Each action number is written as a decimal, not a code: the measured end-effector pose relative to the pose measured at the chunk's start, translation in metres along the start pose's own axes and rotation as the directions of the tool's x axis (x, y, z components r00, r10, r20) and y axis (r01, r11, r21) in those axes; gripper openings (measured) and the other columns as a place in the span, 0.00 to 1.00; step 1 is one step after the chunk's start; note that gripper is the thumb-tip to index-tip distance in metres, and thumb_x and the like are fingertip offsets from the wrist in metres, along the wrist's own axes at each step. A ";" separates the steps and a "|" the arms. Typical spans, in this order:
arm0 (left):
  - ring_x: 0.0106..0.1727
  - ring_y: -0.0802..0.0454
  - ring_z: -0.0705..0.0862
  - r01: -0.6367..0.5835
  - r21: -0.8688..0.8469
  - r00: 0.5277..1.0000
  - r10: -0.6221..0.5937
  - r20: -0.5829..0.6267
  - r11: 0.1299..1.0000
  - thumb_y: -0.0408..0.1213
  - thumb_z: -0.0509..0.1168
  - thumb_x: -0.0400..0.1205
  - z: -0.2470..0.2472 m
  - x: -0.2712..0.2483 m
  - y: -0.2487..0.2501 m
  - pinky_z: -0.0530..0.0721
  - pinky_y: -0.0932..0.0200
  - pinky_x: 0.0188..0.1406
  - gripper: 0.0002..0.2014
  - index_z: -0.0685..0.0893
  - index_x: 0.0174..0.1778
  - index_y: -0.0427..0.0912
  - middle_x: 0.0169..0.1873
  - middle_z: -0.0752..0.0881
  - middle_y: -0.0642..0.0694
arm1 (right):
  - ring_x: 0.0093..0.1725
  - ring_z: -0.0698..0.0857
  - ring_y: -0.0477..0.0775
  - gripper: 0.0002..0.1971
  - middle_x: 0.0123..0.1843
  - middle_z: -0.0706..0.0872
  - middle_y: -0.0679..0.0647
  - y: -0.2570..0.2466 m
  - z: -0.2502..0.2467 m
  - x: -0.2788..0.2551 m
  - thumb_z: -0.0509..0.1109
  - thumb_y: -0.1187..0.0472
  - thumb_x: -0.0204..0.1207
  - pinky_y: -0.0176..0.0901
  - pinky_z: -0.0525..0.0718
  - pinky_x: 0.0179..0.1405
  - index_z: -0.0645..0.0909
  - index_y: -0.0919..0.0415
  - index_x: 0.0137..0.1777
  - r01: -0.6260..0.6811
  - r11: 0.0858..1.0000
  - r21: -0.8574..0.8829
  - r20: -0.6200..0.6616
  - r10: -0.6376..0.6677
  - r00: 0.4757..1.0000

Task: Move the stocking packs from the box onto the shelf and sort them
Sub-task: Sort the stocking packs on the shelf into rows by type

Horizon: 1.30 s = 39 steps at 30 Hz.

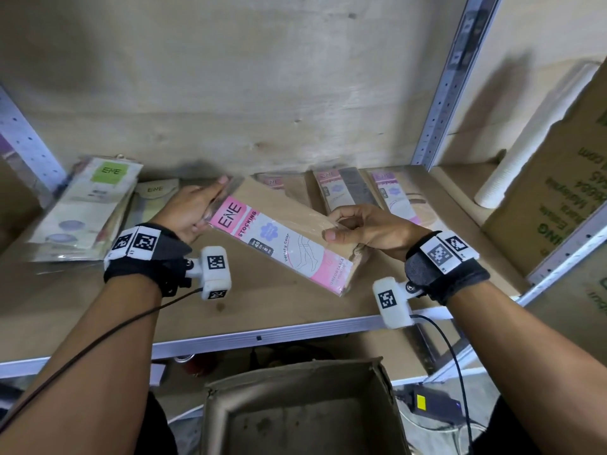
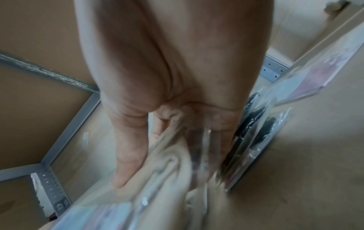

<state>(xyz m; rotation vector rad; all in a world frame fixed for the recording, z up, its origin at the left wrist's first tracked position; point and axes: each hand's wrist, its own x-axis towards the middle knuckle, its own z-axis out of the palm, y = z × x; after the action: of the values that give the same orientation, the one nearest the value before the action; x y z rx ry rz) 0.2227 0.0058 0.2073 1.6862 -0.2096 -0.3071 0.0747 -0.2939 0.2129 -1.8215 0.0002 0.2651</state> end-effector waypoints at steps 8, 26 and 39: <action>0.15 0.58 0.69 0.025 -0.183 1.000 -0.025 0.006 0.983 0.62 0.65 0.82 0.004 -0.002 0.002 0.62 0.65 0.12 0.22 0.81 0.39 0.44 0.17 0.75 0.52 | 0.53 0.89 0.64 0.14 0.58 0.90 0.69 -0.003 -0.002 -0.001 0.75 0.67 0.77 0.55 0.85 0.55 0.83 0.71 0.61 0.043 0.997 0.068 0.009 -0.044 0.999; 0.56 0.46 0.92 -0.005 -0.207 0.992 0.031 0.121 0.978 0.37 0.72 0.82 0.074 -0.026 -0.001 0.90 0.57 0.47 0.14 0.86 0.63 0.37 0.54 0.93 0.44 | 0.42 0.91 0.56 0.18 0.53 0.91 0.64 -0.009 0.023 0.016 0.79 0.56 0.72 0.45 0.91 0.38 0.84 0.62 0.59 0.051 0.886 0.461 -0.166 0.030 0.986; 0.57 0.46 0.92 -0.020 -0.265 1.000 0.013 -0.028 0.964 0.37 0.72 0.83 0.054 -0.026 0.006 0.88 0.52 0.54 0.17 0.83 0.66 0.35 0.55 0.93 0.44 | 0.44 0.92 0.57 0.06 0.48 0.89 0.66 -0.005 0.018 0.018 0.71 0.72 0.79 0.45 0.91 0.39 0.82 0.60 0.45 -0.006 0.902 0.432 -0.060 0.036 0.998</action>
<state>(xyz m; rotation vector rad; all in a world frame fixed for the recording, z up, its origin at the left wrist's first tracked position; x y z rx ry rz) 0.1808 -0.0380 0.2090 1.4213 -0.1551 -0.2872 0.0894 -0.2726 0.2099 -1.3856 0.1173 0.2003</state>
